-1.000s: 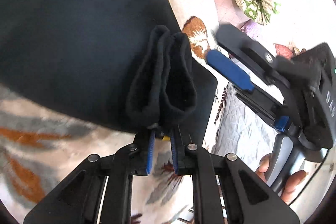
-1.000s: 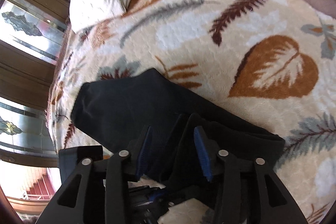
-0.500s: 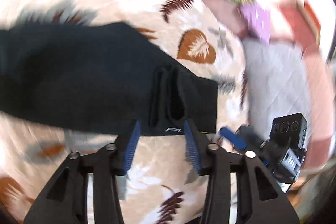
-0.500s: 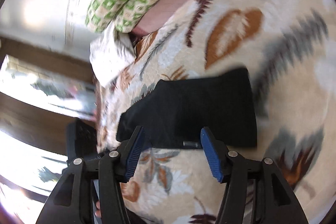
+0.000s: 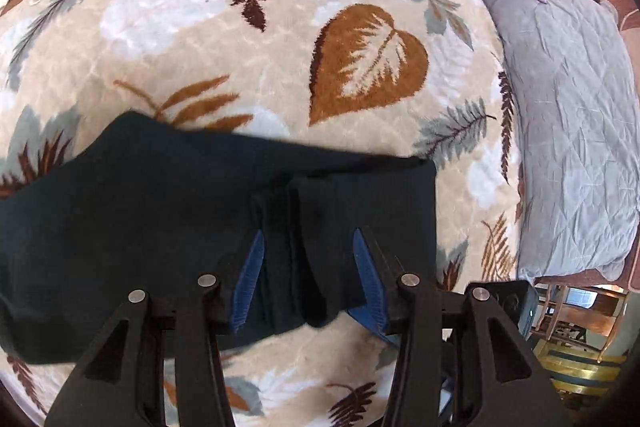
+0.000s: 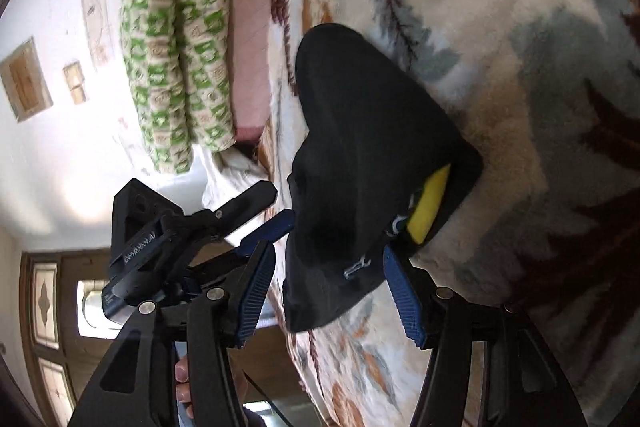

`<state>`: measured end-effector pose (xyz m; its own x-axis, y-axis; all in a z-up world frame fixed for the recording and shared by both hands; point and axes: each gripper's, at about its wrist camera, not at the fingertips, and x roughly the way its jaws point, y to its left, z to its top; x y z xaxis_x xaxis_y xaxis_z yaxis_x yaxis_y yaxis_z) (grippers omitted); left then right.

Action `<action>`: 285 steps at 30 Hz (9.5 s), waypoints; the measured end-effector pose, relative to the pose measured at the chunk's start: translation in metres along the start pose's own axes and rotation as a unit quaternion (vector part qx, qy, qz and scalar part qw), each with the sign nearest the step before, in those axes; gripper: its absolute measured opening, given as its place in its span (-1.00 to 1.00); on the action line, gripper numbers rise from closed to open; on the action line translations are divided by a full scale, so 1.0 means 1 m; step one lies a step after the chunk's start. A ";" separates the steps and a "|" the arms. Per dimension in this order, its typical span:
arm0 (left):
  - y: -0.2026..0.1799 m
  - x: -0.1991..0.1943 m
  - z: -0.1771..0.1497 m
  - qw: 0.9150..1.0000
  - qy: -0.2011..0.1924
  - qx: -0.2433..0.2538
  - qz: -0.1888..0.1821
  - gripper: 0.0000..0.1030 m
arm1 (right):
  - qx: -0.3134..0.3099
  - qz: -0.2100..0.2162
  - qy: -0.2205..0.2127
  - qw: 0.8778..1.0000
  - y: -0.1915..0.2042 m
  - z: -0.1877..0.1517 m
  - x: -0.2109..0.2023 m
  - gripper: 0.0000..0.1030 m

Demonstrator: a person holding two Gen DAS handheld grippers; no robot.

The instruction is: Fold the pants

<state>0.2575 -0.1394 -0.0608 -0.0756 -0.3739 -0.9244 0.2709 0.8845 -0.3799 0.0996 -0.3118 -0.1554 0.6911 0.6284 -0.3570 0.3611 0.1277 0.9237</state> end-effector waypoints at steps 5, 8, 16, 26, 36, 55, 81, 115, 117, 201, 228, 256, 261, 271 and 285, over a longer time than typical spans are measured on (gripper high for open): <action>-0.001 0.018 0.024 1.000 0.014 0.002 0.016 -0.12 | 0.036 -0.011 -0.045 0.998 -0.006 -0.004 -0.003 0.10; 0.001 0.022 0.030 1.000 0.025 -0.004 0.000 -0.12 | 0.057 -0.008 -0.065 0.996 -0.008 -0.006 -0.002 0.11; 0.009 0.011 0.025 0.999 -0.001 -0.012 -0.052 -0.18 | 0.063 -0.003 -0.084 0.994 -0.029 -0.008 0.000 -0.83; 0.002 0.018 0.015 0.997 0.032 0.008 -0.067 -0.63 | 0.034 0.015 -0.082 0.996 -0.020 -0.012 -0.001 -0.84; 0.007 0.019 0.012 0.999 0.008 -0.017 -0.048 -0.84 | 0.038 0.016 -0.077 0.996 -0.026 -0.011 0.001 -0.82; 0.028 0.016 0.007 0.998 -0.037 -0.014 0.055 -0.85 | 0.041 0.027 -0.043 0.998 -0.023 -0.013 0.023 -0.89; 0.004 0.026 -0.058 0.998 -0.022 -0.047 -0.040 -0.60 | -0.215 -0.165 -0.051 0.961 0.043 0.040 -0.046 -0.08; 0.285 -0.160 -0.148 0.967 -0.155 -0.200 -0.018 -0.23 | -0.666 -0.257 0.157 0.683 0.154 -0.249 0.203 0.19; 0.297 -0.160 -0.147 0.967 -0.155 -0.202 -0.031 -0.23 | -0.684 -0.277 0.152 0.658 0.149 -0.257 0.222 0.19; 0.270 -0.104 -0.095 0.925 -0.163 -0.245 -0.240 -0.50 | -0.712 -0.213 0.074 0.665 0.148 -0.225 0.225 -0.78; -0.046 -0.008 -0.024 0.981 -0.057 -0.117 -0.141 -0.50 | -0.493 -0.140 -0.017 0.858 0.107 -0.039 -0.003 -0.71; -0.039 -0.055 -0.081 0.981 -0.098 -0.102 -0.130 0.00 | -0.294 -0.046 -0.008 0.955 0.082 0.065 -0.105 0.28; -0.033 -0.014 -0.123 0.950 -0.085 -0.183 -0.238 -0.01 | -0.313 -0.112 0.050 0.942 0.096 0.082 -0.058 0.29; -0.018 0.038 -0.123 0.866 -0.092 -0.345 -0.349 -0.01 | -0.325 -0.160 0.115 0.925 0.093 0.106 -0.003 0.29; -0.021 0.061 -0.117 0.851 -0.102 -0.403 -0.320 -0.03 | -0.317 -0.132 0.144 0.928 0.079 0.122 0.005 0.02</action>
<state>0.1346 -0.1477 -0.1129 0.2312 -0.8188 -0.5255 -0.5160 0.3547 -0.7797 0.2082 -0.3926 -0.1008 0.4015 0.6792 -0.6144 -0.0100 0.6740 0.7386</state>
